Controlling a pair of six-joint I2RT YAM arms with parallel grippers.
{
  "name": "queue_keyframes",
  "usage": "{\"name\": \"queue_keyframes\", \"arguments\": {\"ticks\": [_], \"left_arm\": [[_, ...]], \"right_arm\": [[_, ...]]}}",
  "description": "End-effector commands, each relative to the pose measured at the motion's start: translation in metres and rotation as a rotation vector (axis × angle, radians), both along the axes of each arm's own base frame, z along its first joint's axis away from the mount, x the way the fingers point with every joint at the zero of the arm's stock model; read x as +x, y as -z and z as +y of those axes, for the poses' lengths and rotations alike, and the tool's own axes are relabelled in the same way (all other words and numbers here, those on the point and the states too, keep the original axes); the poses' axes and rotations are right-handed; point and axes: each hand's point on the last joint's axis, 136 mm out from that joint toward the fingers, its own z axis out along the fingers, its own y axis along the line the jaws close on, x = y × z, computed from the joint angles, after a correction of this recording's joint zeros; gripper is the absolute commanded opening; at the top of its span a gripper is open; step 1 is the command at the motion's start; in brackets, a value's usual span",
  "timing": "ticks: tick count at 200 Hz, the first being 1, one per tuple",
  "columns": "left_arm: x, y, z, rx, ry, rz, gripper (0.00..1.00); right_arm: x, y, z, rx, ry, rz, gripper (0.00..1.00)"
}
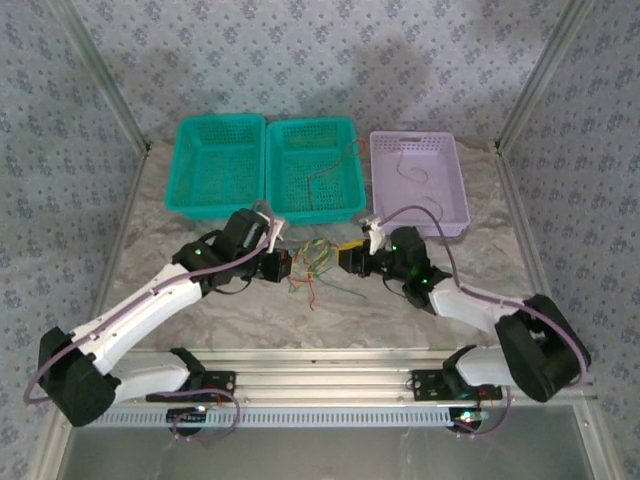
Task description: Untangle the cables
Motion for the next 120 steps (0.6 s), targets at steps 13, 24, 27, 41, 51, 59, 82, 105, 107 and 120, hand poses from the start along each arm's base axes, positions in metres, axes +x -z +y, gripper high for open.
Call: {"name": "queue_keyframes", "arguments": {"ticks": [13,24,27,41,51,59,82,105,107,120], "left_arm": [[0.002,-0.017,-0.010,-0.052,0.041,-0.024,0.00],[0.001,-0.016,-0.010,-0.051,0.041,-0.021,0.00],[0.001,-0.016,-0.010,-0.051,0.043,-0.020,0.00],[0.001,-0.016,-0.010,-0.053,0.046,-0.020,0.00],[0.000,-0.015,-0.010,-0.047,0.047,-0.017,0.00],[0.000,-0.015,-0.010,-0.047,0.048,-0.020,0.00],[0.001,-0.013,-0.007,-0.031,0.041,-0.023,0.00],[0.001,-0.011,-0.005,-0.018,0.035,-0.019,0.00],[0.001,-0.011,-0.004,-0.017,0.034,-0.019,0.00],[0.001,-0.010,-0.005,-0.018,0.036,-0.016,0.00]], "right_arm": [[0.008,-0.001,0.012,-0.013,-0.034,-0.055,0.39],[0.010,0.001,0.013,-0.018,-0.032,-0.057,0.39],[0.011,0.000,0.014,-0.018,-0.030,-0.061,0.39],[0.014,0.001,0.014,-0.021,-0.024,-0.068,0.38],[0.017,0.002,0.014,-0.022,-0.012,-0.073,0.33],[0.019,0.001,0.014,-0.022,-0.008,-0.077,0.28],[0.018,-0.001,0.012,-0.029,-0.008,-0.083,0.24],[0.016,-0.002,0.007,-0.038,0.001,-0.091,0.26],[0.016,-0.002,0.006,-0.038,0.002,-0.092,0.26],[0.016,-0.003,0.006,-0.030,-0.001,-0.089,0.27]]}}
